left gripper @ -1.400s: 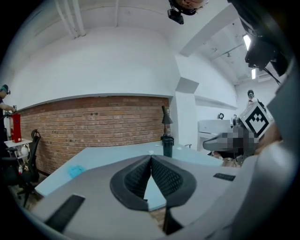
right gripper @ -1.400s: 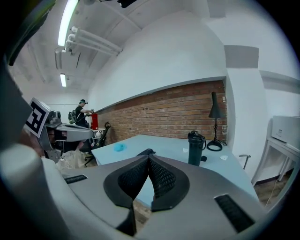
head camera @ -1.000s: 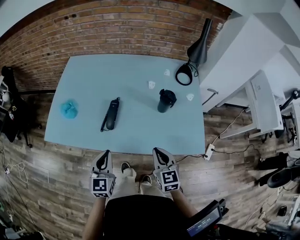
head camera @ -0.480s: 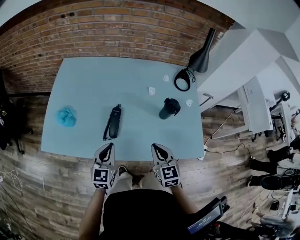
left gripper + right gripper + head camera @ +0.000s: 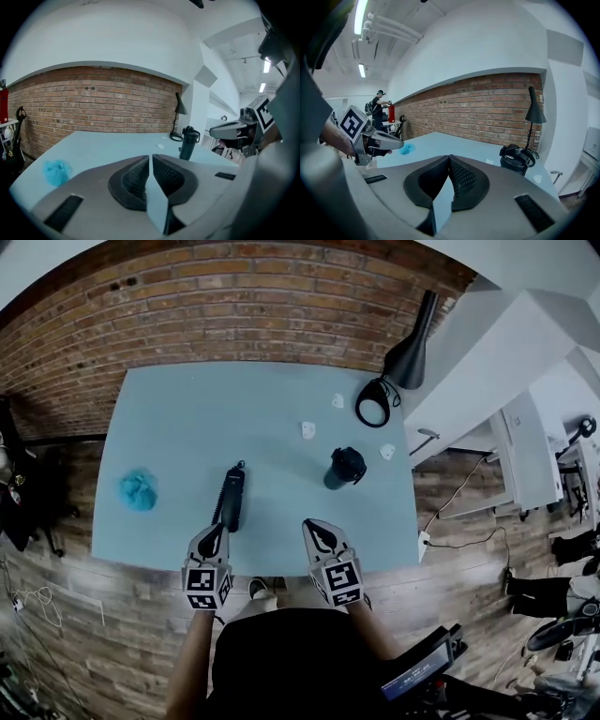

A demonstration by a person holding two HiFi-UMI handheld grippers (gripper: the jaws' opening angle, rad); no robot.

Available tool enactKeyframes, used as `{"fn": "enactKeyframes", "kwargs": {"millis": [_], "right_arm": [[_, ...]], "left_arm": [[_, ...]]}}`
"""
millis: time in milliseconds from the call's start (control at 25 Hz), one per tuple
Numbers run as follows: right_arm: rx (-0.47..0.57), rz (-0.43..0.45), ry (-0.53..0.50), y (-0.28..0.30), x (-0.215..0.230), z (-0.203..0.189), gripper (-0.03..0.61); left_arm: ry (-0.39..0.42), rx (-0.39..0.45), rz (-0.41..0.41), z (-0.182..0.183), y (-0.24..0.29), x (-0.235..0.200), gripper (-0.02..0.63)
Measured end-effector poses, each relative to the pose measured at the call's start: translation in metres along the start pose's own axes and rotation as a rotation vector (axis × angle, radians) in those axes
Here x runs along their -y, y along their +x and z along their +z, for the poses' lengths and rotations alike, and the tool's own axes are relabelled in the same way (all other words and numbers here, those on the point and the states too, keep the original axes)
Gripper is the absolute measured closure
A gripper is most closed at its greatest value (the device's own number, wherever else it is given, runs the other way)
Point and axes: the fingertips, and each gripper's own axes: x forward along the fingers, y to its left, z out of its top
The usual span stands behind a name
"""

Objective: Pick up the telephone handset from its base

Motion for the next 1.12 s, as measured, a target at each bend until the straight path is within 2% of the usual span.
{"fn": "enactKeyframes", "kwargs": {"millis": [40, 280, 400, 560, 760, 880, 1000, 1120], "right_arm": [[0.005, 0.007, 0.005, 0.005, 0.008, 0.001, 0.571], [0.002, 0.054, 0.042, 0.029, 0.061, -0.004, 0.571], [-0.011, 0.075, 0.071, 0.037, 0.087, -0.015, 0.571], [-0.038, 0.126, 0.080, 0.046, 0.097, -0.034, 0.571], [-0.018, 0.165, 0.071, 0.048, 0.099, -0.037, 0.571], [-0.017, 0.161, 0.068, 0.047, 0.106, -0.042, 0.571], [0.000, 0.154, 0.025, 0.035, 0.108, -0.044, 0.571], [-0.012, 0.137, 0.015, 0.026, 0.114, -0.054, 0.571]], "left_arm": [[0.002, -0.015, 0.011, 0.000, 0.005, 0.000, 0.550], [-0.002, -0.091, 0.110, 0.004, 0.034, 0.004, 0.548], [0.003, -0.102, 0.153, 0.011, 0.055, 0.009, 0.548], [0.006, -0.147, 0.196, 0.009, 0.071, 0.006, 0.525], [0.003, -0.241, 0.191, -0.011, 0.086, -0.002, 0.470], [0.015, -0.302, 0.183, -0.024, 0.106, -0.009, 0.409], [0.044, -0.344, 0.198, -0.035, 0.123, -0.017, 0.407], [0.036, -0.392, 0.213, -0.050, 0.135, -0.023, 0.404]]}}
